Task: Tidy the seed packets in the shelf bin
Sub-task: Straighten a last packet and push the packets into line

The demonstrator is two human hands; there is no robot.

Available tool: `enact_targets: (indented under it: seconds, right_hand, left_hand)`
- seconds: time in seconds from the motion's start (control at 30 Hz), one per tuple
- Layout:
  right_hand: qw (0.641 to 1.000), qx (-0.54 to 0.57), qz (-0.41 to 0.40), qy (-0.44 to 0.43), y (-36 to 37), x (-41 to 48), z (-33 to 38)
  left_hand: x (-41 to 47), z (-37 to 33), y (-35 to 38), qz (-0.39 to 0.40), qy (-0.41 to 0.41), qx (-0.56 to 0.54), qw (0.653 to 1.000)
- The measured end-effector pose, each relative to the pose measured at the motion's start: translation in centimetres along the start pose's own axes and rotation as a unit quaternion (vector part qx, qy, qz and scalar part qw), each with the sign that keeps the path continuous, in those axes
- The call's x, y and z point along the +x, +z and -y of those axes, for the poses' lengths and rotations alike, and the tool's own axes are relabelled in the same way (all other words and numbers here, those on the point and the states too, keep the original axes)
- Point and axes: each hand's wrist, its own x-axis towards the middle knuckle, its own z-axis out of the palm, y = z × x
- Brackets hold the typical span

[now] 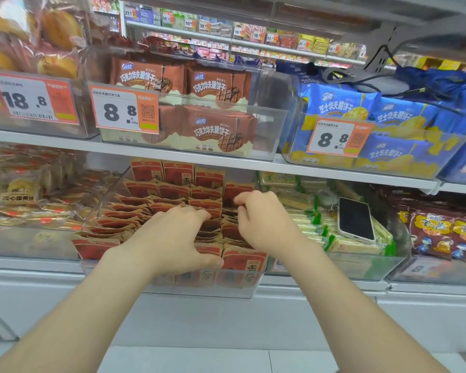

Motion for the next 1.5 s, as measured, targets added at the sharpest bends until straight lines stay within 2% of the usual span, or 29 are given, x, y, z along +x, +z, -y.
enact_targets:
  seconds: [0.17,0.37,0.57,0.73,0.93,1.07,1.23,1.27,1.33,1.4,1.43,1.5]
  right_hand:
    - [0.995,-0.069,0.069,-0.026,-0.9,-3.6,1.9]
    - [0.986,-0.076,0.145,-0.028,-0.1,-4.1,3.6]
    - [0.987,-0.114,0.107,0.028,0.5,0.5,1.6]
    - [0.977,-0.114,0.169,0.066,1.0,5.0,1.7]
    - [0.978,-0.086,0.178,0.068,2.4,7.8,0.0]
    - [0.992,-0.018,0.118,0.048,1.9,6.0,-0.1]
    - [1.0,0.006,0.013,0.005,-0.8,0.5,0.2]
    - [1.0,0.008,0.027,0.001,-1.5,-0.6,0.4]
    - [0.994,-0.012,0.105,-0.006,-2.7,-3.1,1.3]
    - [0.983,-0.07,0.169,-0.028,-2.8,-5.1,2.7]
    - [0.977,-0.112,0.179,-0.039,-2.4,-5.9,3.4]
    - [0.974,-0.164,0.146,-0.059,-1.6,-6.5,4.3]
  left_hand:
    - [-0.3,-0.1,0.0,0.004,-0.007,-0.006,1.0]
    - [-0.7,0.3,-0.1,0.015,-0.018,-0.02,1.0]
    - [0.2,0.7,0.3,0.032,-0.019,-0.027,0.999]
    - [0.4,0.8,0.3,-0.009,-0.035,-0.037,0.999]
    - [0.2,1.2,0.4,0.009,-0.038,-0.053,0.998]
    - [0.1,1.2,0.3,0.002,-0.024,-0.057,0.998]
    - [-0.2,0.8,-0.1,-0.024,-0.013,-0.026,0.999]
    - [-0.3,0.8,-0.1,-0.027,-0.012,-0.023,0.999]
    - [-0.4,0.8,-0.1,-0.03,-0.011,-0.024,0.999]
    - [-0.5,0.7,0.0,-0.029,-0.008,-0.028,0.999]
    - [-0.5,0.6,0.1,-0.028,-0.006,-0.031,0.999]
    - [-0.6,0.3,0.1,-0.027,-0.007,-0.038,0.999]
